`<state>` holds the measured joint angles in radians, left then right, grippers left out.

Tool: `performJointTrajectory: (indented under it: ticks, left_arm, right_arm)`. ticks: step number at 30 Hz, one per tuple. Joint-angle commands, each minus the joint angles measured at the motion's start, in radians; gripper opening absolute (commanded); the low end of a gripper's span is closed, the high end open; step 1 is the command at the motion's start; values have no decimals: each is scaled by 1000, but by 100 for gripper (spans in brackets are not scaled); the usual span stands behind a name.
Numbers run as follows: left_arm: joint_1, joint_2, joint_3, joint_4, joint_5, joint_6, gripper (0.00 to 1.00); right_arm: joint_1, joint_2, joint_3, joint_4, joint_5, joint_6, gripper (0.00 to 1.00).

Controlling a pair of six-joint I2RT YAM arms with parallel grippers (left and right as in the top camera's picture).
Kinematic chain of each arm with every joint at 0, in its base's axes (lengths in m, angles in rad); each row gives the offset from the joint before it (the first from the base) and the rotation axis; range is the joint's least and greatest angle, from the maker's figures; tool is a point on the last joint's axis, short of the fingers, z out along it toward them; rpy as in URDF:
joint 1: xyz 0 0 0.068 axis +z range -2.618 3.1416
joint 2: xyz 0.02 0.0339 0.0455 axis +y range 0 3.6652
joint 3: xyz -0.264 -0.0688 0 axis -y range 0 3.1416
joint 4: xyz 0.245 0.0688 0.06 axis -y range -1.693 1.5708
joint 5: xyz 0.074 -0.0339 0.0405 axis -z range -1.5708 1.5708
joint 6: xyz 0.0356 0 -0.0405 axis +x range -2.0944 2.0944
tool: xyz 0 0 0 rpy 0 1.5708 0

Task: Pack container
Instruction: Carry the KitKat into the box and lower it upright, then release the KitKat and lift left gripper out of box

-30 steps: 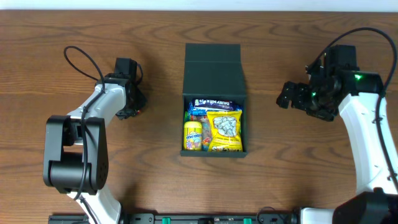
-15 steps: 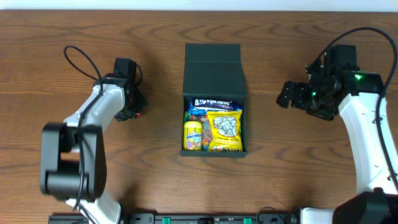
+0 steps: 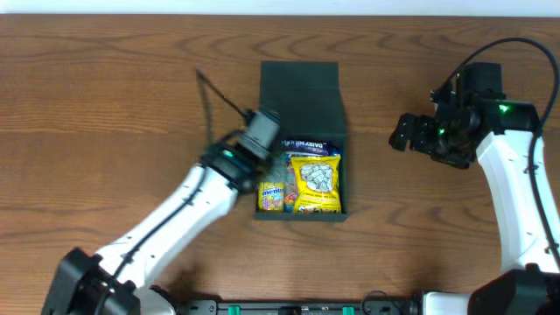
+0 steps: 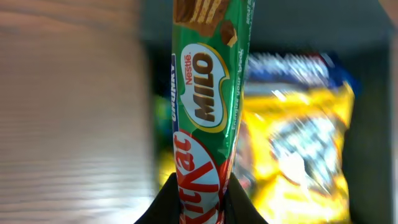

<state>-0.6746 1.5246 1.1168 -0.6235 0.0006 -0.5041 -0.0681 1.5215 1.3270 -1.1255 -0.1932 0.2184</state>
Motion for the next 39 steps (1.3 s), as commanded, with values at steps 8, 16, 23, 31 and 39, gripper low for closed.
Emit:
performJointTrajectory:
  ticks: [8,16,23,31,39]
  left_arm:
    - [-139,109,-2,-1,30,-208,6]
    - [-132,109,-1,80,29,-224,98]
    - [-60,38,-1,173,19,-195,9]
    - [169,-24,-1,196,11,-164,6]
    - [421,162,-1,279,312,-153,6]
  right_arm:
    - [-3,3,-7,-13,-6,5,99]
    - [-3,3,-7,-18,-6,5,99]
    - [-3,3,-7,-16,-6,5,96]
    - [-3,3,-19,75,-119,-26,1]
    - [-3,63,-159,339,-318,-9,1]
